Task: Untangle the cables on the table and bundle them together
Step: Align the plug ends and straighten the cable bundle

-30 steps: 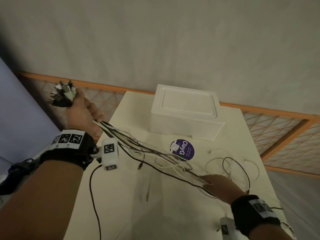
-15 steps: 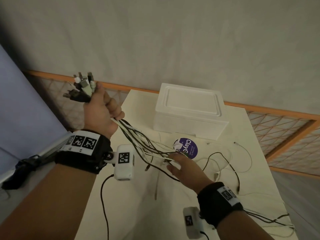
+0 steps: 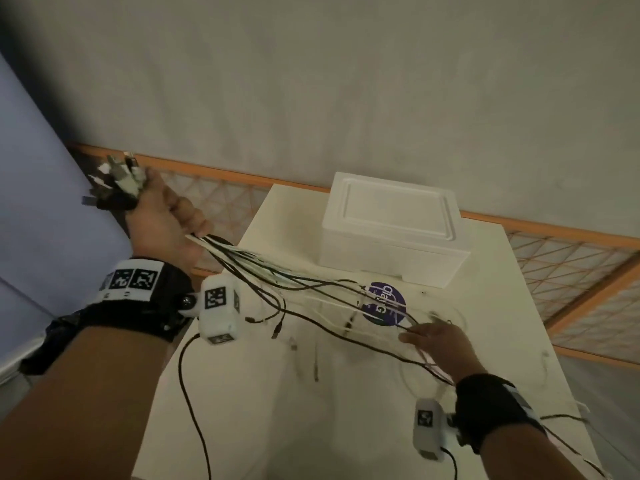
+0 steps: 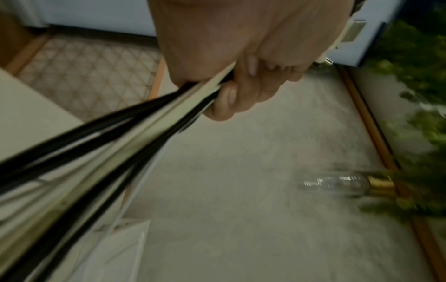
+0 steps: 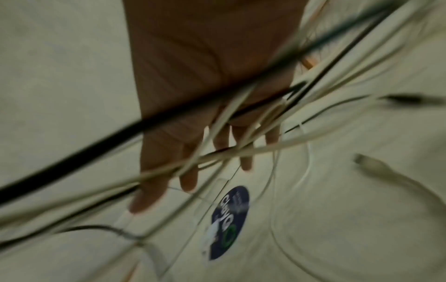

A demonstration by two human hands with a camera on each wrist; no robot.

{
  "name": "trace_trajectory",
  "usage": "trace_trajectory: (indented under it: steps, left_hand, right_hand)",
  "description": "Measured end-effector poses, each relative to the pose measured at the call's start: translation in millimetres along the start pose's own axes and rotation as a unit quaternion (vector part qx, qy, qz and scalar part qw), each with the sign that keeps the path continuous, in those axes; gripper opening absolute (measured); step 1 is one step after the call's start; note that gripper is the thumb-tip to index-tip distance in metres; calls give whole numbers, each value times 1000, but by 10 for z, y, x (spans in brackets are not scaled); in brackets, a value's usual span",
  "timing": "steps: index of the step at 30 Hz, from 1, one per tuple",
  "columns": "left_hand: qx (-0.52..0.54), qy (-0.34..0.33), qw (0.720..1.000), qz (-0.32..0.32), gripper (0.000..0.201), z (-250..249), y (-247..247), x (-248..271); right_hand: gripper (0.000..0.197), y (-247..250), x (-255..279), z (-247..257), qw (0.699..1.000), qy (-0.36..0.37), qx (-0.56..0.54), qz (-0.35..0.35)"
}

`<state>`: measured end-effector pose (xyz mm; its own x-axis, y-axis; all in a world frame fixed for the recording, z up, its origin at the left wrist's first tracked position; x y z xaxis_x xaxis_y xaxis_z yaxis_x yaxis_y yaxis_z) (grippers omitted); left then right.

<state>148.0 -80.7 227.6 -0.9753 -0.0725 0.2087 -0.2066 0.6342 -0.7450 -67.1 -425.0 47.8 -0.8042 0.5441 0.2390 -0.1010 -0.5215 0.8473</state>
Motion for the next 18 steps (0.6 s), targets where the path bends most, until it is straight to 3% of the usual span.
trace_trajectory:
  steps: [1,3,5,8,10,12,13,14,15,18]
  left_hand:
    - [2,4,1000,-1,56,13,13,-6]
    - [-14,10,1000,7,56,152,36,18]
    - [-34,21,999,31,57,351,33,91]
    - [-43,47,995,73,57,586,-26,211]
    - [-52,68,992,94,53,707,-70,302]
    - [-47,96,988,116,52,843,-111,432]
    - [-41,107,985,128,52,898,-133,509]
    - [-36,115,983,141,52,928,-161,581]
    - [-32,119,980,157,53,930,-186,628]
    - [-22,90,977,191,52,681,-262,588]
  right_hand:
    - [57,24,10,-25,999,3,37,-10]
    - [84,5,57,19,981,16,162,110]
    - [83,56,173,265,953,40,223,204]
    - [59,297,374,911,934,148,278,168]
    - [52,368,539,1383,935,224,270,53]
    - [63,342,647,1794,942,289,152,-83]
    - [72,288,667,1943,939,303,130,-99]
    - [73,195,672,2047,941,305,131,-69]
    - [62,64,645,2072,947,291,134,-16]
    - [15,-291,471,1632,964,227,117,73]
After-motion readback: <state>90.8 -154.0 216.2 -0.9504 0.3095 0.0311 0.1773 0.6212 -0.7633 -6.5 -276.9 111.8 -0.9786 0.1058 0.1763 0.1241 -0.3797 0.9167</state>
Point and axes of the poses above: each hand's wrist, its own x-axis away from the middle knuckle, its own y-axis out of the back of the hand, z = x × y, the point moved 2 cm from there along -x, towards the middle knuckle, and after that the axes turned 11 degrees about x, right-handed, at the moved point
